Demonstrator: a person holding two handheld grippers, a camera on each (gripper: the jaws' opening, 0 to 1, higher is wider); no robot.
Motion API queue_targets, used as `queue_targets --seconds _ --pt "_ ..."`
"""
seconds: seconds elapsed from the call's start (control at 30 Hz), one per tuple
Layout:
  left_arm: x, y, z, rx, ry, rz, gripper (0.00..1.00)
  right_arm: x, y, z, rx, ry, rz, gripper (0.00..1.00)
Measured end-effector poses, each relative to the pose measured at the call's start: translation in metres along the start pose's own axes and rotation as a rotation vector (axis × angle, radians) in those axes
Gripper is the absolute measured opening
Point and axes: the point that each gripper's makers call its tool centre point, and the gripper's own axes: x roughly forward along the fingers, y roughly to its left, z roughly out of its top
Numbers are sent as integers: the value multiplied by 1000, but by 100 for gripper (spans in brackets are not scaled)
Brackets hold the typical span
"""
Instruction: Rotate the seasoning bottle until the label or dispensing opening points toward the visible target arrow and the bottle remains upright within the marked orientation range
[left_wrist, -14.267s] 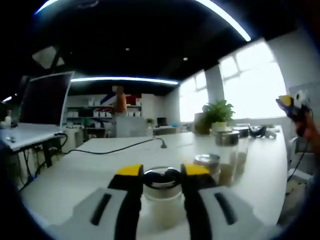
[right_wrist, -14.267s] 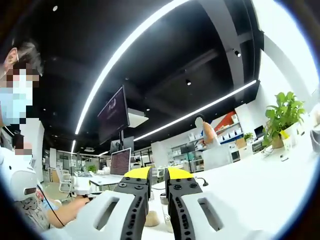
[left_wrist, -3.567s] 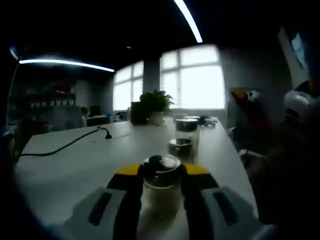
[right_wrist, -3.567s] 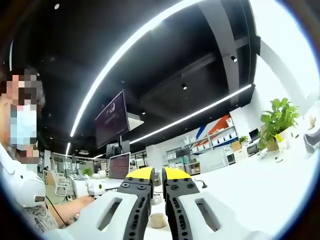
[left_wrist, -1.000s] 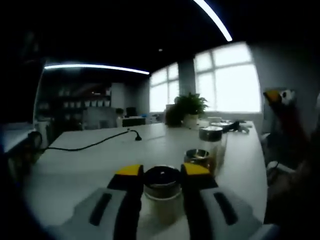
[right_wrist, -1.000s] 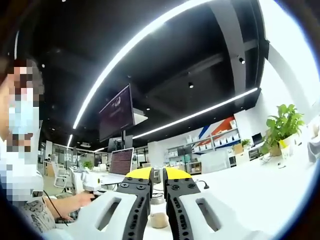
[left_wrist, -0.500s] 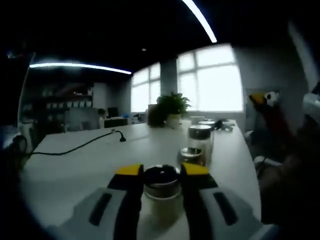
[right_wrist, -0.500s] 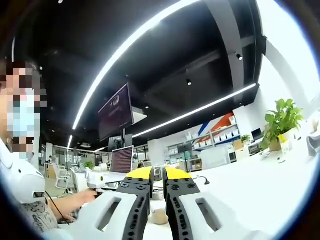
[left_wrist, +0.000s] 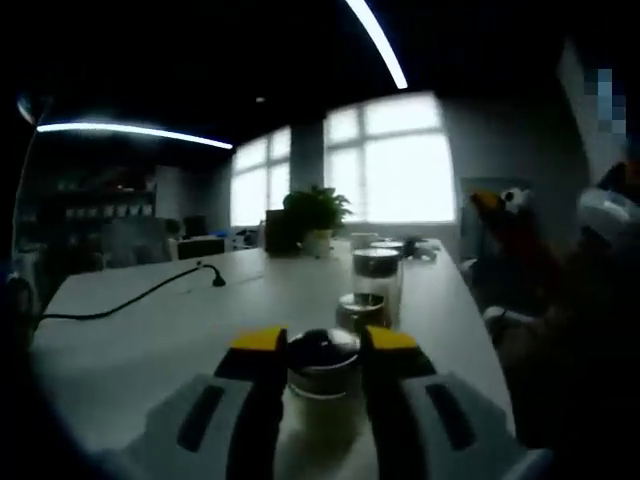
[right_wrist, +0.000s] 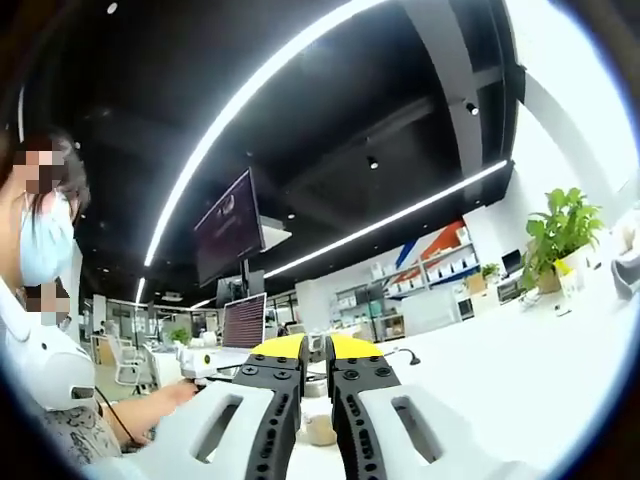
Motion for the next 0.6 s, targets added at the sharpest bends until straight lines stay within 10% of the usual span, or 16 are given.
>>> queue_targets --seconds 0.3,0.43,0.6 --pt "1 -3 -1 21 11 -23 32 2 0 -3 16 13 17 6" --pt "2 -6 -6 47 51 -3 54 5 -2 -3 13 17 29 10" --pt "-14 -16 25 43 -45 15 52 12 -8 4 -5 14 39 13"
